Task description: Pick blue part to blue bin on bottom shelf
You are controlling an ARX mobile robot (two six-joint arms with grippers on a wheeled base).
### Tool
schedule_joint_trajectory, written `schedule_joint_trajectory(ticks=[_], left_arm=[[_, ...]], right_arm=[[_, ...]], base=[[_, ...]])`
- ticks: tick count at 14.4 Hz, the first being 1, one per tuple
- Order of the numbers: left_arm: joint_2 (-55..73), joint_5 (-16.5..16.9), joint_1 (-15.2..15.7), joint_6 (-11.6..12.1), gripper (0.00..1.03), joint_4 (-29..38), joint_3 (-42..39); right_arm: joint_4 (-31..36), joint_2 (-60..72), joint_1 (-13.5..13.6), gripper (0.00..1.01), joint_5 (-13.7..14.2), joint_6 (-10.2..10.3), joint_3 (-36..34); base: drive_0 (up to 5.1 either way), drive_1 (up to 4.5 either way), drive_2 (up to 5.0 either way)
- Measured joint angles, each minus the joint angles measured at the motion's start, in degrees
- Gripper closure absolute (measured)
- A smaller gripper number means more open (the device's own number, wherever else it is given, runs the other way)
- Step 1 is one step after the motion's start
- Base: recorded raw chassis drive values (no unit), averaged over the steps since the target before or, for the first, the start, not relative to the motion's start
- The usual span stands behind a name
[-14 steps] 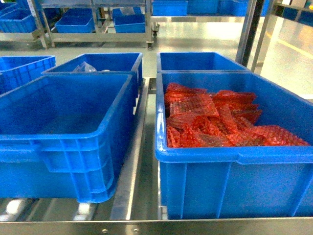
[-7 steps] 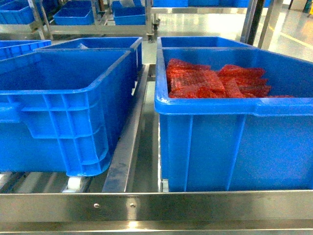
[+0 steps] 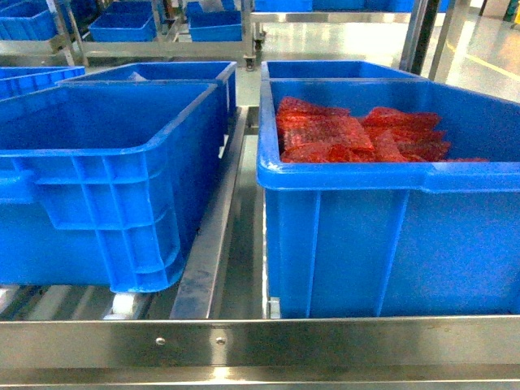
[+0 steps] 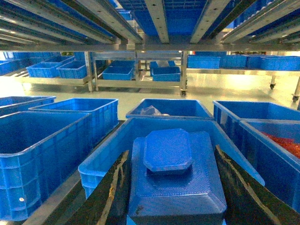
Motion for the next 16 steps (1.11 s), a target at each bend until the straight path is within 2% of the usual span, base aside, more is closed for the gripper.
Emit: schedule_joint_trajectory(ticks=[8, 16], left_arm=[[0.00, 0.00, 0.00, 0.02, 0.59, 0.00, 0.00], [-0.04, 0.00, 0.00, 0.02, 0.59, 0.00, 0.00]], right_arm=[[0.00, 0.00, 0.00, 0.03, 0.00, 0.00, 0.00], [0.07, 0.00, 0.00, 0.03, 0.00, 0.00, 0.00]], base=[[0.0, 0.15, -0.1], [0.0, 4.29, -4.3]])
